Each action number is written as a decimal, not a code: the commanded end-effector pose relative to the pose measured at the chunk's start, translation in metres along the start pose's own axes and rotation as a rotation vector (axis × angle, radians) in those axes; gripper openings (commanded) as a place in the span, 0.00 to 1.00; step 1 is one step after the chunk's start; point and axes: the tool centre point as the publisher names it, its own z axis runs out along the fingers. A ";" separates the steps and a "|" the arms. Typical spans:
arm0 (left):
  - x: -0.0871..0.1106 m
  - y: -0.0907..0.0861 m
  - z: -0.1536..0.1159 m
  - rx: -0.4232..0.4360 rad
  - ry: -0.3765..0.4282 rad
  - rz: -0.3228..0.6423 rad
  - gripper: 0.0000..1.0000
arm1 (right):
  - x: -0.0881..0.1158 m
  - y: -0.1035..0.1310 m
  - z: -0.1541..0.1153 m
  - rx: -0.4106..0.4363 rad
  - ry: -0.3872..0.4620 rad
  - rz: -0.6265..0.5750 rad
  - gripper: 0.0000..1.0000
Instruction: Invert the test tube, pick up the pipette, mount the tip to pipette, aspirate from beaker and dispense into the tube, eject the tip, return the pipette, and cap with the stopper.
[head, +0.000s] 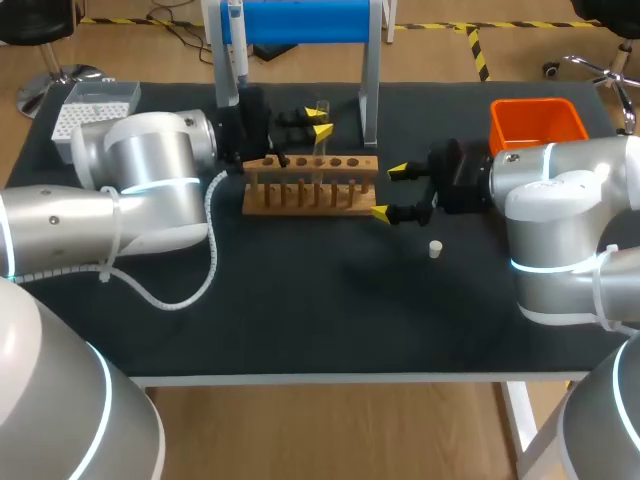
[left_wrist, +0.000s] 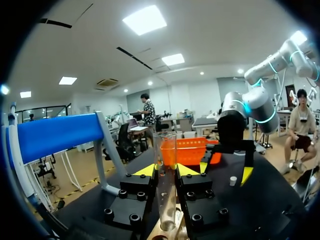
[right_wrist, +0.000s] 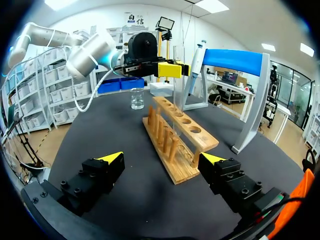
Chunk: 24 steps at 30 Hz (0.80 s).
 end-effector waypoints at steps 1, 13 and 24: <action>-0.002 0.004 0.000 0.004 0.007 -0.003 0.00 | 0.000 -0.001 -0.001 -0.002 -0.001 -0.001 1.00; -0.001 0.010 -0.002 0.001 0.004 -0.023 0.00 | 0.000 -0.001 -0.001 -0.002 -0.001 -0.001 1.00; -0.001 0.019 0.000 -0.003 0.006 -0.041 0.00 | 0.000 -0.001 -0.001 -0.002 -0.001 -0.001 1.00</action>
